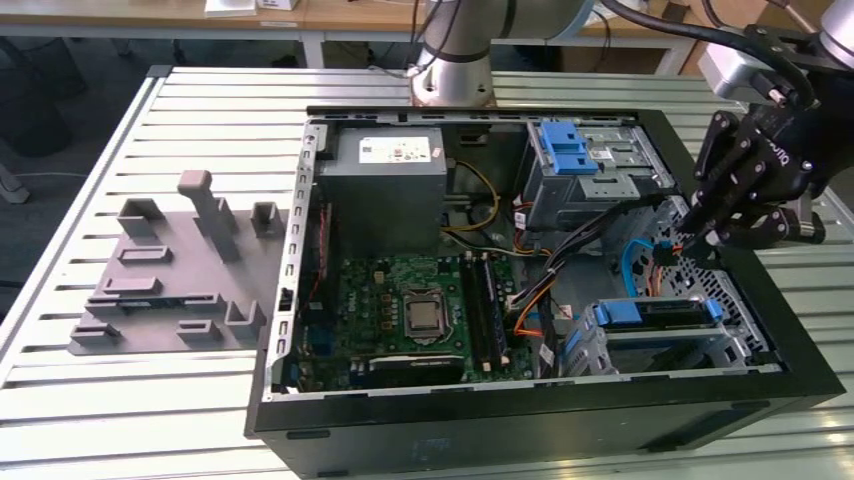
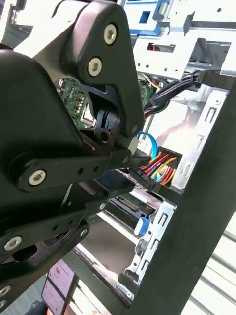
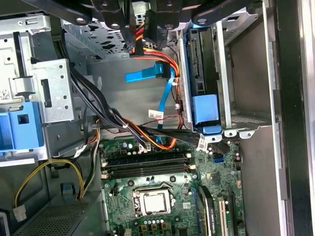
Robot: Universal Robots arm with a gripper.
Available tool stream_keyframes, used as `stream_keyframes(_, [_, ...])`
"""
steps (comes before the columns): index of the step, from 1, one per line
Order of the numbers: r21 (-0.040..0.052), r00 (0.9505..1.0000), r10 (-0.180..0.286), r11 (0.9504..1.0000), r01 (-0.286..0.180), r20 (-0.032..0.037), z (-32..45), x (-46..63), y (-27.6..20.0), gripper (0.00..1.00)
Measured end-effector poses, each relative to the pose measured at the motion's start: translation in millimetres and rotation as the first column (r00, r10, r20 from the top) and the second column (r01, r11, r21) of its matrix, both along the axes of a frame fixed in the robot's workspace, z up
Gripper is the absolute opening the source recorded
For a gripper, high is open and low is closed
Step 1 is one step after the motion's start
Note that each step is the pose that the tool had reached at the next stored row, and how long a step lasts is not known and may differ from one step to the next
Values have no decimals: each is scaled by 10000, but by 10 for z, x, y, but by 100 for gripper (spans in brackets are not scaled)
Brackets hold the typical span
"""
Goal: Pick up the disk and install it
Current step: 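Insert the first disk wire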
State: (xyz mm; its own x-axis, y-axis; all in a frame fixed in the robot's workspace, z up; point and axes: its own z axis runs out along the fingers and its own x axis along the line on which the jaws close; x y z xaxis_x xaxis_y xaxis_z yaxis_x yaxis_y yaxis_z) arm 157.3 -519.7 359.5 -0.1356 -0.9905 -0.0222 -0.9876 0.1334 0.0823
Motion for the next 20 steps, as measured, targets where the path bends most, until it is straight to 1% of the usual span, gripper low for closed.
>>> stream_keyframes(2, [-17, 10000, -37, 10000, 37, -21, -11, 19, 12, 31])
stream_keyframes(4, [-67, 10000, -76, 9999, 75, -25, -23, 35, 21, 31])
stream_keyframes(7, [-227, 9999, -122, 9997, 122, -23, -38, 45, 28, 31])
stream_keyframes(10, [-444, 9999, -154, 9989, 153, -20, -44, 53, 32, 30])
stream_keyframes(12, [-580, 9999, -163, 9982, 162, -18, -44, 57, 32, 17])
stream_keyframes(13, [-636, 9999, -165, 9978, 163, -16, -44, 57, 32, 17])
stream_keyframes(14, [-667, 9999, -166, 9976, 164, -16, -43, 57, 32, 17])
stream_keyframes(16, [-693, 9999, -164, 9975, 163, -14, -36, 53, 32, 17])
stream_keyframes(20, [-693, 9999, -164, 9975, 164, 5, -27, 21, 33, 17])
